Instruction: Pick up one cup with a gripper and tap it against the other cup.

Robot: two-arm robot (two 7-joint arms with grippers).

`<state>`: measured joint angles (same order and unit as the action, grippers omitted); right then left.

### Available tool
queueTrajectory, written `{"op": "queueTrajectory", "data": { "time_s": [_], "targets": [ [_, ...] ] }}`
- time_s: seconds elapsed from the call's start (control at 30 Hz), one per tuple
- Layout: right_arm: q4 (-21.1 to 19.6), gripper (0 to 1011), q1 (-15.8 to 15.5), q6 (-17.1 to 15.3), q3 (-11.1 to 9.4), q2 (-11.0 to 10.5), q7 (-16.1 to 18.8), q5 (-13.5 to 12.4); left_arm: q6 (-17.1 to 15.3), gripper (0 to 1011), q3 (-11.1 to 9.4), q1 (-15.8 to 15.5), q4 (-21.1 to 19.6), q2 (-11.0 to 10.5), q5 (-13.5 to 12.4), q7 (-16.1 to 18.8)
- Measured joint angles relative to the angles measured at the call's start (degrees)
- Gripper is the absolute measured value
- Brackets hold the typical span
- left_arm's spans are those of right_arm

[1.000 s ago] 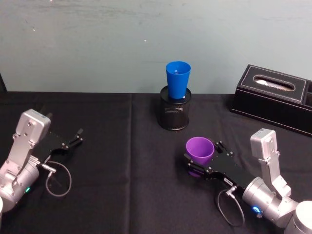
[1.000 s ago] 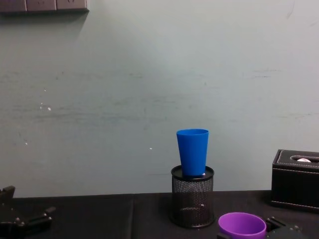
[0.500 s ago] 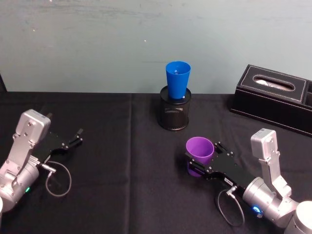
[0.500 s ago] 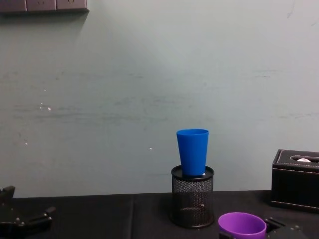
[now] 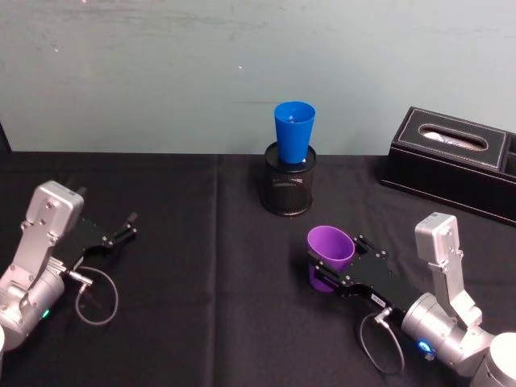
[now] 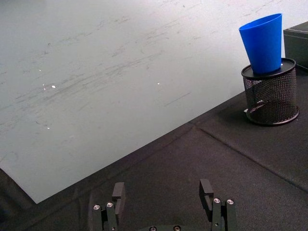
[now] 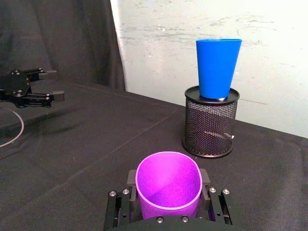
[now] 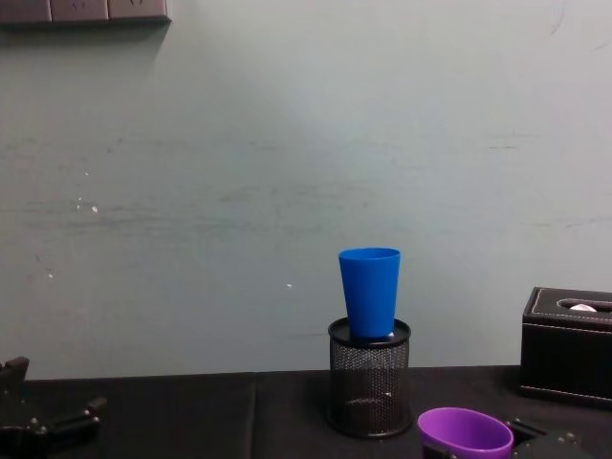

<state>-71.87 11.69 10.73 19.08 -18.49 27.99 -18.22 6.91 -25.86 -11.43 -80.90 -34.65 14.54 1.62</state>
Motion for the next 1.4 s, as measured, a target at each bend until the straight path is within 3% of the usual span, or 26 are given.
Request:
{"op": "queueTrajectory", "data": {
  "time_s": [1.4],
  "targets": [
    [0.0, 724, 0.01, 0.0, 0.01, 0.0, -0.07, 0.0, 0.0, 1011, 0.0, 0.0, 0.0, 0.0, 0.0, 0.0]
  ]
}}
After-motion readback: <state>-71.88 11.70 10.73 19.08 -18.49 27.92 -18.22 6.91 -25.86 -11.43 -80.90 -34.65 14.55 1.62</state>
